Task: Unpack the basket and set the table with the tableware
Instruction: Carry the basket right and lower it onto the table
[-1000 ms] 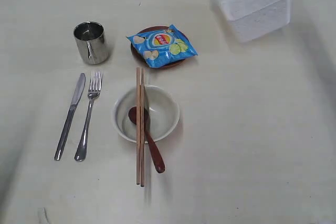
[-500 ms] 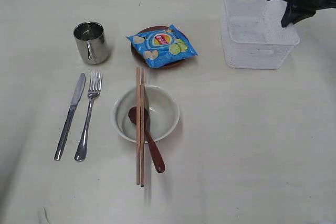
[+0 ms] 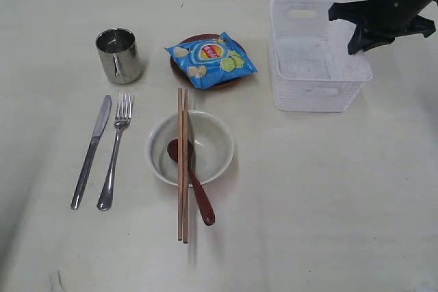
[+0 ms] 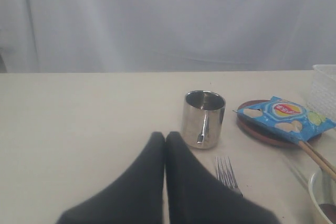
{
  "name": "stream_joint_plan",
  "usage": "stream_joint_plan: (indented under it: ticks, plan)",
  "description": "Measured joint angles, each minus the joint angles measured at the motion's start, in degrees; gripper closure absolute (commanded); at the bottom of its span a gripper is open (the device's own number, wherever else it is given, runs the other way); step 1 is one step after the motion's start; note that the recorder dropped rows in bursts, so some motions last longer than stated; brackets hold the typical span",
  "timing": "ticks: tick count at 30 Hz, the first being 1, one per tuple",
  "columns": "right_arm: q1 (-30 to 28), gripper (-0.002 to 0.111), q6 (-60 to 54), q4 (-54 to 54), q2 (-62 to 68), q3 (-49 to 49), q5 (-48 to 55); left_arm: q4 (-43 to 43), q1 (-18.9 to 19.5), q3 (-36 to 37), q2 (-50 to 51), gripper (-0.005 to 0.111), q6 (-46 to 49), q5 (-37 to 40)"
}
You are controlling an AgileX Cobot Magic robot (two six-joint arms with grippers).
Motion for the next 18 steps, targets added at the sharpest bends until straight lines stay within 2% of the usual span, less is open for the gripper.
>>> stream_joint_plan:
  ticks: [15,16,18]
  plan:
    - [0.9,0.109,5.2,-3.6,-0.3,0.2,-0.8,0.0,0.0,0.0,0.0,0.107,0.0,0.0]
    - [0.9,0.108,5.3,-3.6,-0.3,0.2,-0.7,0.0,0.0,0.0,0.0,0.107,0.0,0.0]
    - [0.9,0.100,5.7,-3.6,-0.3,0.2,-0.6,0.0,0.0,0.0,0.0,0.107,0.0,0.0]
